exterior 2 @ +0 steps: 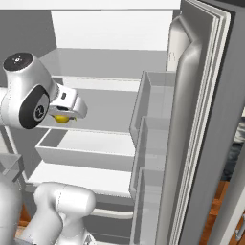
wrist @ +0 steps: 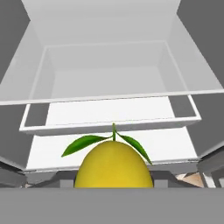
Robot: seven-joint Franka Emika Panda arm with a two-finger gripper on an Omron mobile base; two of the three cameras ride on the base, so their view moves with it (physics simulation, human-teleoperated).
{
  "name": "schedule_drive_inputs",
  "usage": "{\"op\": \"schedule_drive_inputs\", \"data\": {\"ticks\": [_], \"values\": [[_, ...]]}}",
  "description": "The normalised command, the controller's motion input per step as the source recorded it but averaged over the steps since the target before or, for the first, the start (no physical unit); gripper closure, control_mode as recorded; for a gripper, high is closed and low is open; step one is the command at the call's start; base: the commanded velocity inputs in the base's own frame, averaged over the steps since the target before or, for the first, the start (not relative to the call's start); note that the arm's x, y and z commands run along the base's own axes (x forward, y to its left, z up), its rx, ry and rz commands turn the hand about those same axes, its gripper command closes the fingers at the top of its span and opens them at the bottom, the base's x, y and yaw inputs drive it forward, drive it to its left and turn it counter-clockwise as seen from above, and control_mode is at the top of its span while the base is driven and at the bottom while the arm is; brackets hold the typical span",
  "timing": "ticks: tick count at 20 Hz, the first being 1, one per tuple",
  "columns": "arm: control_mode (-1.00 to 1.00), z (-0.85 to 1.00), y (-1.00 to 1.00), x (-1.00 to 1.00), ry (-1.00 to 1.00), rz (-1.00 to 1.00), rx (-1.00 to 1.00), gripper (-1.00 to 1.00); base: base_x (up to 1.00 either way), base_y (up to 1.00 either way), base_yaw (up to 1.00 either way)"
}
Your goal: Retrieve a lemon from the fridge and place it on the cutting board with the fish.
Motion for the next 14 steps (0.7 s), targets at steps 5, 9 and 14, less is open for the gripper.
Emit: {"op": "schedule_drive_inputs", "data": {"ticks": [5, 9, 14], "values": [[-1.00, 0.00, 0.00, -0.60, 0.06, 0.00, 0.00, 1.00, 0.00, 0.00, 0.00], [-1.00, -0.07, 0.00, -0.40, 0.08, 0.00, 0.00, 1.00, 0.00, 0.00, 0.00], [-1.00, -0.18, 0.00, -0.21, 0.12, 0.00, 0.00, 1.00, 0.00, 0.00, 0.00]]}}
